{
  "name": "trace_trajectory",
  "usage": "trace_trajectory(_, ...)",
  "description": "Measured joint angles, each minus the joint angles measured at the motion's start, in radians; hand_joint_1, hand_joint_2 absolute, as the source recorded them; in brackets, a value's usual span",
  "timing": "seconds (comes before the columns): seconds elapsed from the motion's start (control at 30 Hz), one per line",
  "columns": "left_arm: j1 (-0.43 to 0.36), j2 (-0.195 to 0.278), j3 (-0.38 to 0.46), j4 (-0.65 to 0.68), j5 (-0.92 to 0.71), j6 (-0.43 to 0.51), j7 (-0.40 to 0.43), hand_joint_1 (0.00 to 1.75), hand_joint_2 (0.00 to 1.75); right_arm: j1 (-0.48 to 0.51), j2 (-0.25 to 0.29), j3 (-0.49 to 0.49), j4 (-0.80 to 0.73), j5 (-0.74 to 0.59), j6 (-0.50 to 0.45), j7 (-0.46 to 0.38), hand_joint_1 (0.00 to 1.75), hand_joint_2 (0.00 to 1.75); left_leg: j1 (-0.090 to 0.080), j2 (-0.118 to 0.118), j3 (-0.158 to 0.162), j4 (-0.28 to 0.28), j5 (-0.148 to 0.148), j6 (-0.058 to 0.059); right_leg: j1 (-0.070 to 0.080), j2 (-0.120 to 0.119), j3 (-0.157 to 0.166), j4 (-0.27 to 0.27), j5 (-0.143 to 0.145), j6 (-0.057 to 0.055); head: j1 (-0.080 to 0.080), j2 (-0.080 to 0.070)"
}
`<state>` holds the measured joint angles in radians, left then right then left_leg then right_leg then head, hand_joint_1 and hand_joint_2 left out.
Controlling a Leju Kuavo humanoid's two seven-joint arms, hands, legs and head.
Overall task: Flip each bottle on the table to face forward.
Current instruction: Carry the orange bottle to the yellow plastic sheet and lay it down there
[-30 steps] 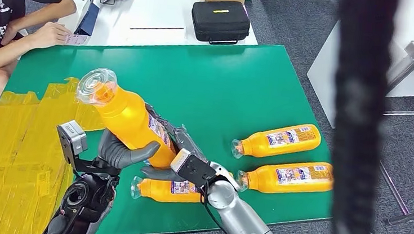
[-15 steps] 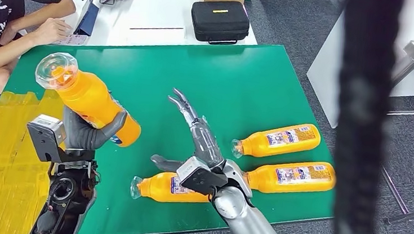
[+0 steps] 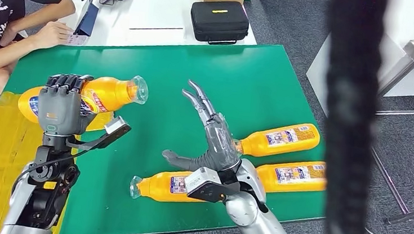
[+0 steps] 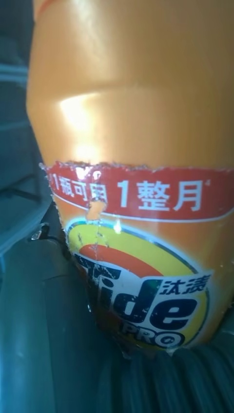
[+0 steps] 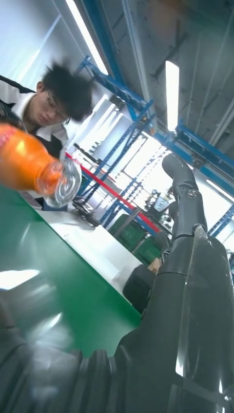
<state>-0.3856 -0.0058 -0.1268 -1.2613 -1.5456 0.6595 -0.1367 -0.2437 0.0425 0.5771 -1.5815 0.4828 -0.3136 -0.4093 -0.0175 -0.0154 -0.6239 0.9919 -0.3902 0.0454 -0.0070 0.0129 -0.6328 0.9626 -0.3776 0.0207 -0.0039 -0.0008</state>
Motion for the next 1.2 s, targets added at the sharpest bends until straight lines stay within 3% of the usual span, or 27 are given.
trace_trajectory(0.1, -0.056, 0.060, -0.040, 0.122, -0.017, -0.044, 0.059, 1.75, 1.75, 0.008, -0.010, -0.004, -0.010, 0.008, 0.028, 0.000, 0.00, 1.75, 0.001, 0.000, 0.000, 0.000, 0.000, -0.001, 0.000, 0.000, 0.000, 0.000, 0.000, 0.000, 0.000, 0.000)
trace_trajectory(0.2, -0.096, 0.093, -0.035, 0.232, 0.000, -0.080, 0.033, 1.75, 1.75, 0.017, -0.019, -0.014, -0.014, 0.016, 0.045, 0.000, 0.00, 1.75, 0.001, 0.000, 0.000, 0.000, 0.001, -0.001, 0.000, 0.000, 0.000, 0.001, 0.001, -0.001, 0.000, 0.000)
trace_trajectory(0.33, -0.140, 0.115, 0.004, 0.355, 0.031, -0.114, 0.002, 1.75, 1.75, 0.029, -0.026, -0.032, -0.015, 0.018, 0.057, 0.002, 0.00, 1.75, 0.001, 0.000, -0.001, 0.000, 0.001, -0.001, 0.000, 0.000, 0.000, 0.001, 0.001, -0.001, 0.000, 0.000)
trace_trajectory(0.57, -0.208, 0.175, 0.088, 0.560, -0.009, -0.177, 0.075, 1.75, 1.75, 0.080, -0.033, -0.066, -0.015, 0.054, 0.068, 0.006, 0.00, 1.75, 0.001, 0.001, -0.001, 0.000, 0.000, -0.001, 0.000, 0.001, -0.001, 0.001, 0.001, -0.002, 0.000, 0.000)
trace_trajectory(0.83, -0.242, 0.207, 0.122, 0.672, -0.019, -0.179, 0.102, 1.75, 1.75, 0.093, -0.033, -0.084, -0.015, 0.067, 0.080, 0.013, 0.00, 1.75, 0.002, 0.000, -0.001, 0.000, 0.001, -0.001, 0.001, 0.000, -0.001, 0.001, 0.000, -0.002, 0.000, 0.000)
trace_trajectory(0.87, -0.244, 0.207, 0.124, 0.680, -0.019, -0.180, 0.107, 1.38, 1.75, 0.093, -0.033, -0.085, -0.015, 0.071, 0.085, 0.017, 0.00, 1.75, 0.002, 0.000, -0.001, 0.000, 0.001, -0.001, 0.001, 0.000, 0.000, 0.001, 0.001, -0.002, 0.000, 0.000)
trace_trajectory(0.97, -0.247, 0.209, 0.128, 0.693, -0.019, -0.194, 0.133, 0.07, 1.75, 0.093, -0.029, -0.089, -0.015, 0.087, 0.099, 0.028, 0.00, 1.75, 0.001, 0.000, -0.001, 0.000, 0.001, -0.001, 0.000, 0.000, 0.000, 0.001, 0.001, -0.002, 0.000, 0.000)
trace_trajectory(1.0, -0.248, 0.210, 0.128, 0.697, -0.019, -0.201, 0.143, 0.00, 1.75, 0.093, -0.028, -0.090, -0.015, 0.093, 0.103, 0.031, 0.00, 1.75, 0.001, 0.000, -0.001, 0.000, 0.001, -0.001, 0.000, 0.000, 0.000, 0.001, 0.001, -0.002, 0.000, 0.000)
trace_trajectory(1.2, -0.249, 0.209, 0.130, 0.720, 0.001, -0.214, 0.126, 0.00, 1.75, 0.091, -0.019, -0.091, -0.008, 0.126, 0.109, 0.049, 0.00, 1.75, 0.001, -0.001, -0.001, 0.000, 0.001, -0.001, 0.000, 0.000, -0.001, 0.001, 0.001, -0.002, 0.000, 0.000)
